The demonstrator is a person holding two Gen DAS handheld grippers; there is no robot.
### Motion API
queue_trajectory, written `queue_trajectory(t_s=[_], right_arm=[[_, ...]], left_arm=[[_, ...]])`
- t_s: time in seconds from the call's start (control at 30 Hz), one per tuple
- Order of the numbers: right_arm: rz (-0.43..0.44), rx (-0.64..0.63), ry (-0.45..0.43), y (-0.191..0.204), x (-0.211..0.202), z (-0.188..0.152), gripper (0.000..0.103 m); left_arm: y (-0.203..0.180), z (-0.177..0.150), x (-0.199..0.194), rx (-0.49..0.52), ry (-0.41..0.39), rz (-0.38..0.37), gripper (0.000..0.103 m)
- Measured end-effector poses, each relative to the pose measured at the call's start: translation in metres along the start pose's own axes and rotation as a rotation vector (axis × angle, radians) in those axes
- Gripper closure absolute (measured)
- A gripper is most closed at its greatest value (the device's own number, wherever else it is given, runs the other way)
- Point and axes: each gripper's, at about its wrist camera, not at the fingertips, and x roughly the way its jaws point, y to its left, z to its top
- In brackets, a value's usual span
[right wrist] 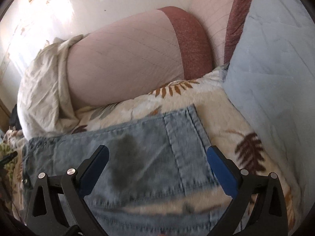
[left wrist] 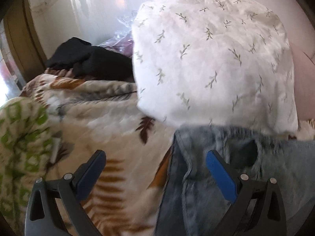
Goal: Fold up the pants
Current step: 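Grasp the jeans waistband with the left gripper while the right gripper grasps it too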
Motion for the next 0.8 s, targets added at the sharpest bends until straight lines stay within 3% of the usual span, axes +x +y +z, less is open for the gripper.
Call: queue_trajectory(t_s=[0.1, 0.2, 0.4, 0.43, 0.5, 0.57, 0.8], right_arm=[[-0.008, 0.008, 0.018, -0.001, 0.016, 0.015, 0.003], [0.000, 0.032, 0.029, -0.003, 0.029, 0.026, 0.003], [-0.005, 0.009, 0.052, 0.002, 0.050, 0.038, 0.006], [-0.010, 0.004, 0.061, 0.003, 0.053, 0.039, 0.007], [-0.008, -0.002, 0.078, 0.001, 0.061, 0.041, 0.010], [-0.001, 0.012, 0.088, -0.004, 0.065, 0.045, 0.012], [-0.002, 0.057, 0.117, -0.017, 0.083, 0.054, 0.023]], left_arm=[[-0.007, 0.011, 0.016, -0.020, 0.035, -0.031, 0.001], [-0.013, 0.014, 0.030, -0.021, 0.074, -0.075, 0.015], [-0.020, 0.017, 0.046, -0.046, 0.116, -0.197, 0.054], [-0.021, 0.018, 0.047, -0.048, 0.116, -0.221, 0.064], [-0.023, 0.019, 0.048, -0.045, 0.117, -0.234, 0.072], [-0.023, 0.020, 0.052, -0.049, 0.125, -0.257, 0.088], [-0.019, 0.021, 0.058, -0.059, 0.102, -0.319, 0.097]])
